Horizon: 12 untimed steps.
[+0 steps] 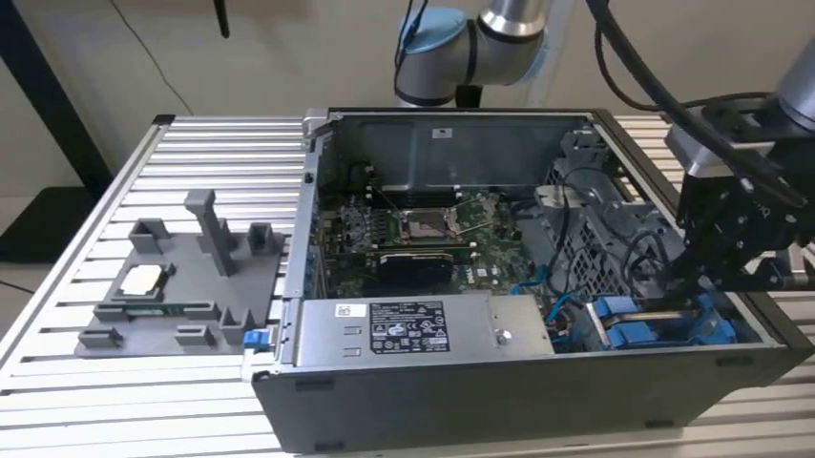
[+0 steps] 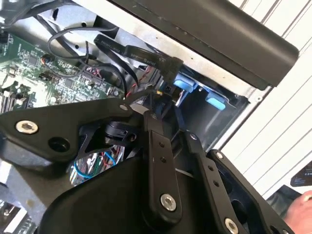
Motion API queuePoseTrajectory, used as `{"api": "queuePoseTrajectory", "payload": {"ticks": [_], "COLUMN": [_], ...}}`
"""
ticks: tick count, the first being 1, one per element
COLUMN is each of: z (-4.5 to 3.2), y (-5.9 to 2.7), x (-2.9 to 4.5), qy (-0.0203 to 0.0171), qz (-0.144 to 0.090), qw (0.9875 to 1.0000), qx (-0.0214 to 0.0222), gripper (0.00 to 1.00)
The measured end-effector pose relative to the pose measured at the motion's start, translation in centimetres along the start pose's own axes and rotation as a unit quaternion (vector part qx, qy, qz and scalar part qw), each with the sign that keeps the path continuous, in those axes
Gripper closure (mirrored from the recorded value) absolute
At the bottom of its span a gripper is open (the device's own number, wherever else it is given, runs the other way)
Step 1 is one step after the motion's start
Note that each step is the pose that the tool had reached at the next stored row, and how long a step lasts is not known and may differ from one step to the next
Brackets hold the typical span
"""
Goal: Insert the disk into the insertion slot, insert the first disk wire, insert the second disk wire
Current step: 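Insert the first disk wire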
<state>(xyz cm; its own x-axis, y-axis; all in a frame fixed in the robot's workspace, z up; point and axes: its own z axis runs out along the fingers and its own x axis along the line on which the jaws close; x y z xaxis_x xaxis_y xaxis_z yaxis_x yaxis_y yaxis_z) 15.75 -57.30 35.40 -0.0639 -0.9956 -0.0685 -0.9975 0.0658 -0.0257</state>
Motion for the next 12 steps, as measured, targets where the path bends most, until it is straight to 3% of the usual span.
{"api": "queuePoseTrajectory", "payload": {"ticks": [3,6,9,12], "z": [-1.30,-1.47,-1.44,-1.66], "y": [-0.03,-0.14,-0.84,-1.02], "x": [-0.11,-0.38,-0.62,-1.08], "qy": [0.0000,0.0004,0.0006,0.0032], "qz": [0.000,0.000,0.000,0.000], "qw": [1.0000,1.0000,1.0000,1.0000], "qx": [0.0000,0.0000,-0.0014,-0.0047], "gripper": [0.73,0.73,0.73,0.73]}}
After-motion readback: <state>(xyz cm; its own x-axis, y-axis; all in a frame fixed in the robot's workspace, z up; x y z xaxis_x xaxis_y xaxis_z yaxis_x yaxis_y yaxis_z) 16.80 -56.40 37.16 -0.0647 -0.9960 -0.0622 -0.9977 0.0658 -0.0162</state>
